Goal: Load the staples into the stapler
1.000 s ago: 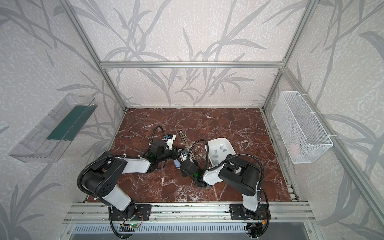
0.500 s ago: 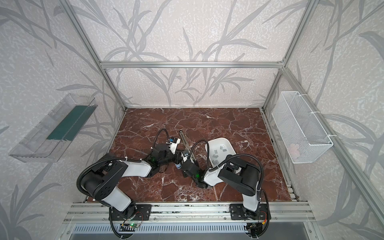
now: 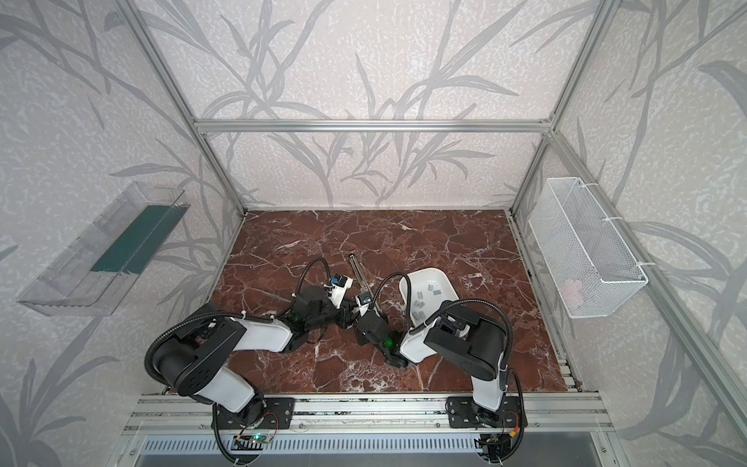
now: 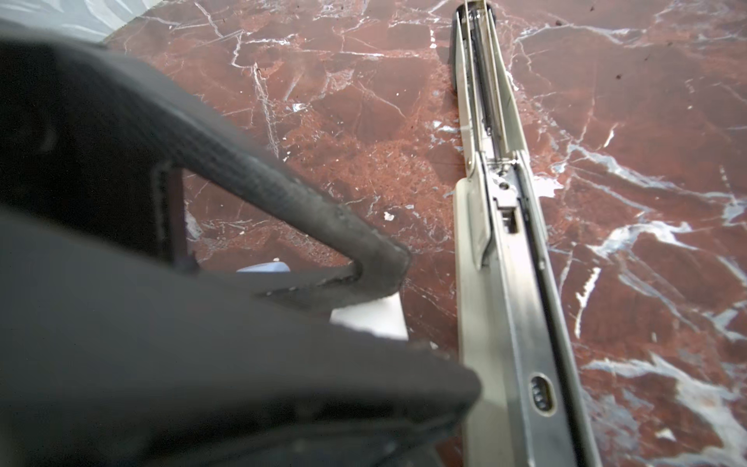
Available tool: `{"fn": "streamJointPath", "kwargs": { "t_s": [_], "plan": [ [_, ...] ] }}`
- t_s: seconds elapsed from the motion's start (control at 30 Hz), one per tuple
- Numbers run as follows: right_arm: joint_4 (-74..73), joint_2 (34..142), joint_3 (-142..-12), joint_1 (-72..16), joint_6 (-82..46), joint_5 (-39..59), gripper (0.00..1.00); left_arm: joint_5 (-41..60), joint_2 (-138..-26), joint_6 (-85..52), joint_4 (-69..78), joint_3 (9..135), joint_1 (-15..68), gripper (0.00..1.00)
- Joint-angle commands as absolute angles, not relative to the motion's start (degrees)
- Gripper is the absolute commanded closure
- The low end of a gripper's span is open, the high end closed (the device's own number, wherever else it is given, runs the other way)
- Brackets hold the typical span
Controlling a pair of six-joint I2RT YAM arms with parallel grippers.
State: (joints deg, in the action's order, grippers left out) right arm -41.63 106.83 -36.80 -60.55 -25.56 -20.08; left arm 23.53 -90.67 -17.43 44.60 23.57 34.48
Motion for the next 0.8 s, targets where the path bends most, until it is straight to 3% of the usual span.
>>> {"fn": "streamJointPath", "kwargs": {
  "t_s": [0.0,0.27,0.77],
  "plan": [
    [-41.4,107.0,-35.1,-59.8,-26.2,-20.2,0.82,23.5,-89.1,-15.8,44.2,22.4,35.0,0.63],
    [-41.9,101.2,-31.9,-59.8,-25.7,-19.8,0.69,21.3,-88.6,-15.1,43.9,22.5,34.9,0.63],
    [-37.0,91.8,-31.2,-59.9,-22.6,-18.7,0.66,12.0,-84.9,-13.1,40.0,21.6,34.9,0.64]
  ]
}}
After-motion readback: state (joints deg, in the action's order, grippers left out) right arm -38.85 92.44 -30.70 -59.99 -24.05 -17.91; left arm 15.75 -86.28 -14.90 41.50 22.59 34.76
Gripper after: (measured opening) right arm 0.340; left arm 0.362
